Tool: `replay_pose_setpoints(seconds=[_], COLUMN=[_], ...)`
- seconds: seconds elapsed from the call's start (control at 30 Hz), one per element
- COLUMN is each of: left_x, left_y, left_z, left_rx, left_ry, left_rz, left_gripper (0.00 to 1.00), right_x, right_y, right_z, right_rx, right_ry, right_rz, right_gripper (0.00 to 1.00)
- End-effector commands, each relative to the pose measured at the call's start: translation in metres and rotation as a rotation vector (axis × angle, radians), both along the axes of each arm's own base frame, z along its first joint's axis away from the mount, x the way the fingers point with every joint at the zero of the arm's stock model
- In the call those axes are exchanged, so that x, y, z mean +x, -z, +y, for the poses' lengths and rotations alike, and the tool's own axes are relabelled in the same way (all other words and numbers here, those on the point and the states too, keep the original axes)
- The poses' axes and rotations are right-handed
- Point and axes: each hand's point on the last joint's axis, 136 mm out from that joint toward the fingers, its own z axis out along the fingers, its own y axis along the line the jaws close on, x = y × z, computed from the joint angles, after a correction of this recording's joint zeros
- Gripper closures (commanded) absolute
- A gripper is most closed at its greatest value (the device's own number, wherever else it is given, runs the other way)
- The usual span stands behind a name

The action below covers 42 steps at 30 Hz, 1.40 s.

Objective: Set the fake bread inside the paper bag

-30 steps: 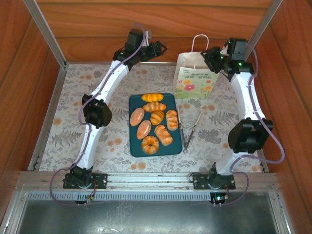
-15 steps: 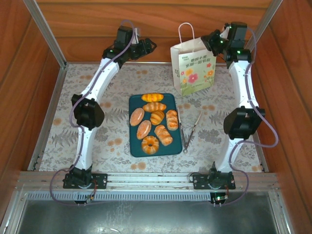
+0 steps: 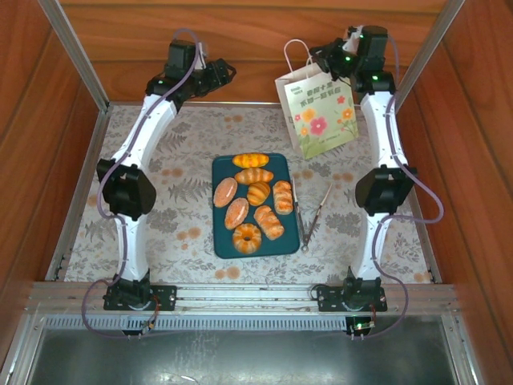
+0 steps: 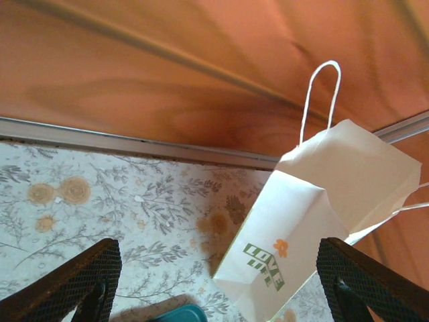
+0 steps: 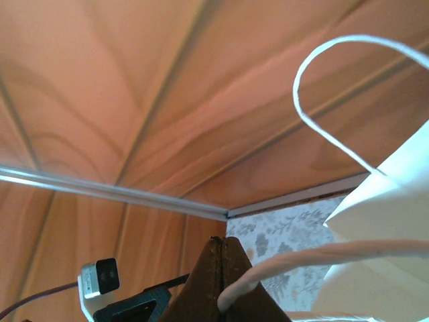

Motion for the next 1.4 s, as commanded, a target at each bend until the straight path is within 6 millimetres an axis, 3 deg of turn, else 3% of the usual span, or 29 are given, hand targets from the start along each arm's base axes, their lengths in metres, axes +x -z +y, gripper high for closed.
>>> replay_pose_setpoints(seconds=[0.0, 0.3, 0.57, 0.7, 0.9, 1.13, 1.37], left_x=[-0.016, -0.057, -0.103, -0.122, -0.136, -0.14, -0.131], left_y=[-0.038, -0.074, -0.117, -0.13, -0.135, -0.124, -0.127], left_z=[0.021, 0.092, 0.154, 0.161, 0.165, 0.205, 0.208], left_rx=[0.006, 0.042, 0.022, 0.005, -0.013, -0.045, -0.093], left_ry=[-0.023, -0.184, -0.314, -0.299, -0.285, -0.401, -0.356], left_rz=[-0.072, -0.122, -0.214, -0.248, -0.26, -0.219, -0.21], left_gripper=[0.19, 0.16, 0.12, 0.1, 0.07, 0.06, 0.06], right_x=[-0.017, -0.049, -0.084, -0.097, -0.123, -0.15, -0.163], right_y=[-0.036, -0.083, -0.094, -0.097, -0.096, -0.098, -0.099], right_z=[0.031, 0.087, 0.161, 0.187, 0.22, 0.247, 0.26], right_rx=[0.07, 0.177, 0.237, 0.271, 0.276, 0.285, 0.291], right_ry=[-0.094, -0.209, -0.374, -0.422, -0.49, -0.556, -0.587], right_rz=[-0.07, -0.141, -0.163, -0.156, -0.148, -0.145, -0.141], right_gripper=[1.0, 1.0, 1.0, 1.0, 1.0, 1.0, 1.0])
